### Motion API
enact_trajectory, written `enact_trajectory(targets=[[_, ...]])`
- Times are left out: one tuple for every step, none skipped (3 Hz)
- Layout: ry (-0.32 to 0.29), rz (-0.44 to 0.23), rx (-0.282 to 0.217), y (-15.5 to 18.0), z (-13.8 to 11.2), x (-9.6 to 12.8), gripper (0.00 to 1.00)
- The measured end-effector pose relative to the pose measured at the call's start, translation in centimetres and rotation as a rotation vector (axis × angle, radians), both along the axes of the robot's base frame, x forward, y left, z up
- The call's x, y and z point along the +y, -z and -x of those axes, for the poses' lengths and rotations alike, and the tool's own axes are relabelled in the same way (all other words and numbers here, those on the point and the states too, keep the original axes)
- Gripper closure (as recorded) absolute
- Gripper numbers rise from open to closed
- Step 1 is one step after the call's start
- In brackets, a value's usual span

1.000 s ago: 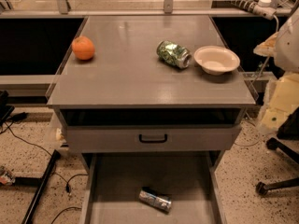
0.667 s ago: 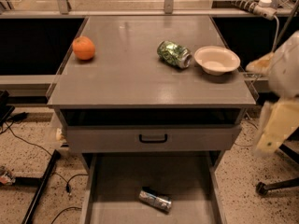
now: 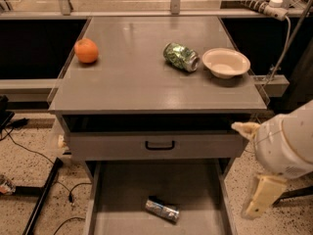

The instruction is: Pick redbull can from middle drawer and place on counter

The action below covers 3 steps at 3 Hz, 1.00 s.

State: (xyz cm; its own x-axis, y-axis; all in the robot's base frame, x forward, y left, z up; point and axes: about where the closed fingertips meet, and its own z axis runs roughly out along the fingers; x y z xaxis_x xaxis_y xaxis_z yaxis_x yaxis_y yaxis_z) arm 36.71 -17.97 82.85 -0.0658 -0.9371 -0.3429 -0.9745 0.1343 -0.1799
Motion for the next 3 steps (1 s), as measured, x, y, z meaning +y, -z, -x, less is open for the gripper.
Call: enact_trajectory(targets=[[-0.019, -0.038, 0.005, 6.7, 0.5, 2.0, 0.0], [-0.019, -0.038, 0.005, 6.7, 0.5, 2.0, 0.0], [-0.028, -0.047, 0.008, 9.1, 0.1, 2.8, 0.0]])
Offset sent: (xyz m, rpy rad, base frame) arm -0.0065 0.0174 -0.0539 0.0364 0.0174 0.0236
